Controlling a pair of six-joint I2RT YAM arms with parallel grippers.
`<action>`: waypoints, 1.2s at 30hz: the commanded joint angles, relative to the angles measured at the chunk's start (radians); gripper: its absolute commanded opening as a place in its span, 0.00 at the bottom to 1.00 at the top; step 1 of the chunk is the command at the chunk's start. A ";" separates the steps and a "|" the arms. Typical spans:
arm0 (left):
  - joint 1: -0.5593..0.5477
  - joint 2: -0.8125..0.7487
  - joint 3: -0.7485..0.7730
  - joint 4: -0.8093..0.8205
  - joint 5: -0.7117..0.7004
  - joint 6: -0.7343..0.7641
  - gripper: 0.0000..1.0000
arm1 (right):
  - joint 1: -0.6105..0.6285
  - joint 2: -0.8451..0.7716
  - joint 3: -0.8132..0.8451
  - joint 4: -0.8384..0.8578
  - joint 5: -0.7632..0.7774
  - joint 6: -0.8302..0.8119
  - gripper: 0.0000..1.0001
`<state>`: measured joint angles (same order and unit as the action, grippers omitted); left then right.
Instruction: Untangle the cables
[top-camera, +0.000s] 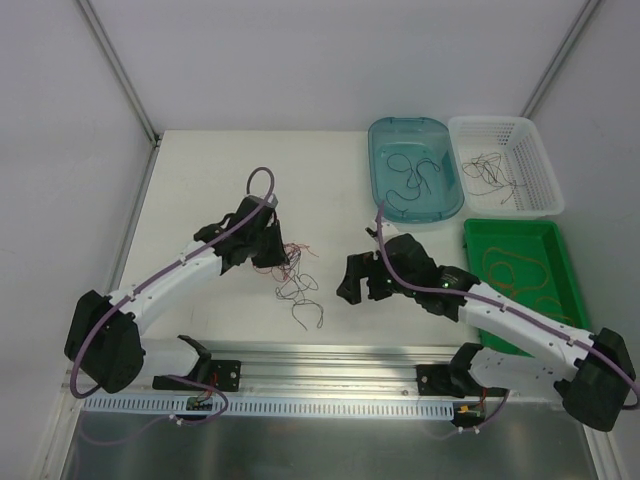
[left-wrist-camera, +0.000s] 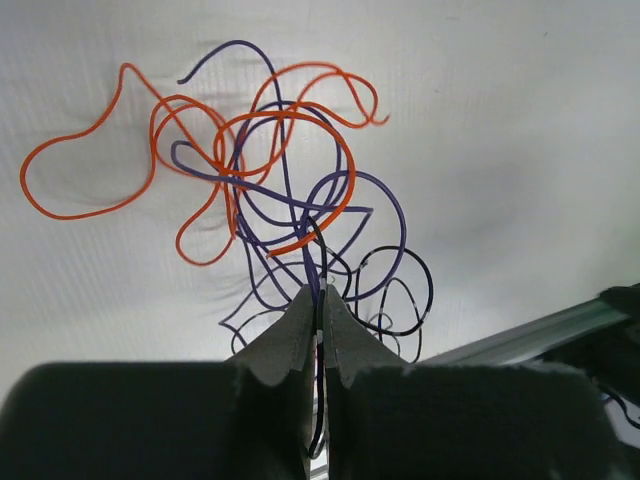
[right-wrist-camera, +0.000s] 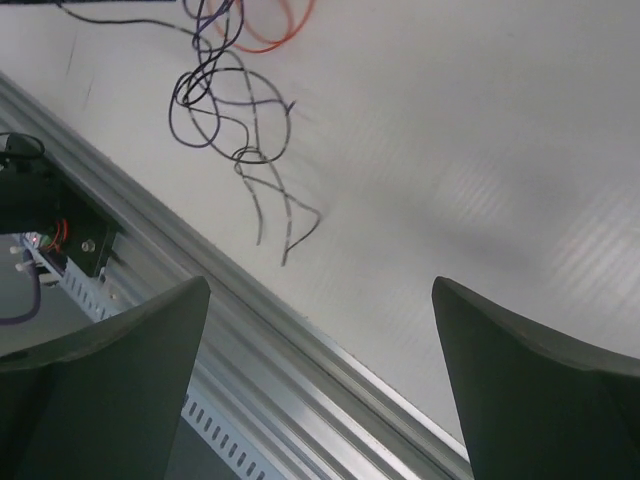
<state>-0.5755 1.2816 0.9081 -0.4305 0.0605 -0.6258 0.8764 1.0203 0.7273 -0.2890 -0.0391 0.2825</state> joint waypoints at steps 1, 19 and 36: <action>-0.009 -0.034 0.035 0.010 0.039 -0.069 0.00 | 0.042 0.099 -0.014 0.224 -0.125 0.007 0.99; -0.018 -0.157 -0.020 0.010 0.042 -0.103 0.00 | 0.091 0.471 0.107 0.559 -0.117 0.017 0.94; 0.101 -0.203 -0.095 -0.002 -0.068 -0.017 0.00 | 0.090 0.261 0.095 0.240 -0.030 -0.117 0.01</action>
<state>-0.5289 1.0966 0.8440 -0.4263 0.0357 -0.6846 0.9611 1.4193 0.8200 0.0803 -0.1337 0.2256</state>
